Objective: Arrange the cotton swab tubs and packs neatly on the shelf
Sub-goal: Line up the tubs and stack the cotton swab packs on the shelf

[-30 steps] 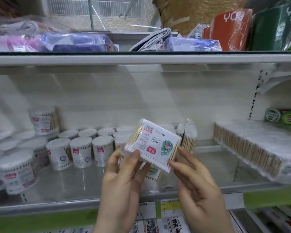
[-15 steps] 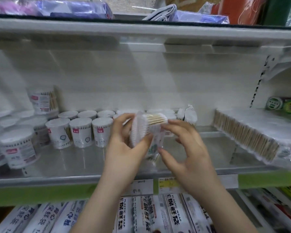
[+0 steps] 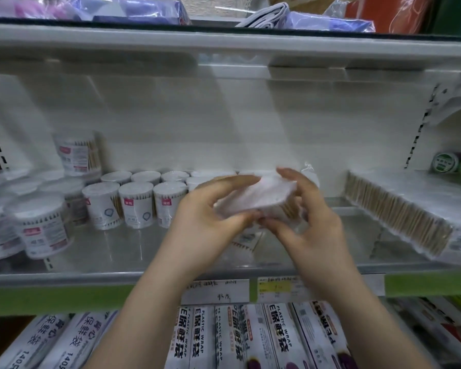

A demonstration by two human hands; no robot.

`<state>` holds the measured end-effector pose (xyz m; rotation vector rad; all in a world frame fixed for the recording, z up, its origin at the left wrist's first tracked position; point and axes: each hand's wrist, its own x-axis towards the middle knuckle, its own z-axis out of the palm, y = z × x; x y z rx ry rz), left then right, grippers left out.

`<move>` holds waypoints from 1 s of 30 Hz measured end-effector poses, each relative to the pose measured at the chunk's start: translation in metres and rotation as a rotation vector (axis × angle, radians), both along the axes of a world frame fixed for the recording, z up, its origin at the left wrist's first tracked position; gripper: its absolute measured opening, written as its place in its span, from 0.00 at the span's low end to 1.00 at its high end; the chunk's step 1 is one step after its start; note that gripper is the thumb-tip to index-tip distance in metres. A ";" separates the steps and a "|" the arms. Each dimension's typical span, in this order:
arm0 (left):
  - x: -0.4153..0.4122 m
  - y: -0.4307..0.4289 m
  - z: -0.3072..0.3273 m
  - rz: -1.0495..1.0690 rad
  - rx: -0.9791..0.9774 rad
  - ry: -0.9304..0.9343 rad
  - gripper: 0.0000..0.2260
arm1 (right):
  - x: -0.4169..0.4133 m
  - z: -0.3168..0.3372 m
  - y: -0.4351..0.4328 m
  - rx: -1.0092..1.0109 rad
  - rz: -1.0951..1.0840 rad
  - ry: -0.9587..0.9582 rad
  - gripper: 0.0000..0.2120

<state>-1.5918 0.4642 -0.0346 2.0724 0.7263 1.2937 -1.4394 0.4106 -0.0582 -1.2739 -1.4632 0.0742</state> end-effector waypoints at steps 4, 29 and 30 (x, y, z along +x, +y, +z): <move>0.008 0.021 0.002 0.059 -0.036 0.059 0.18 | 0.020 0.014 0.009 -0.009 0.005 0.202 0.26; 0.044 0.072 -0.001 0.264 0.376 0.813 0.20 | 0.066 0.005 0.067 -0.378 -0.341 -0.164 0.18; 0.044 0.074 -0.001 0.277 0.392 0.827 0.21 | 0.066 0.006 0.066 -0.382 -0.348 -0.177 0.18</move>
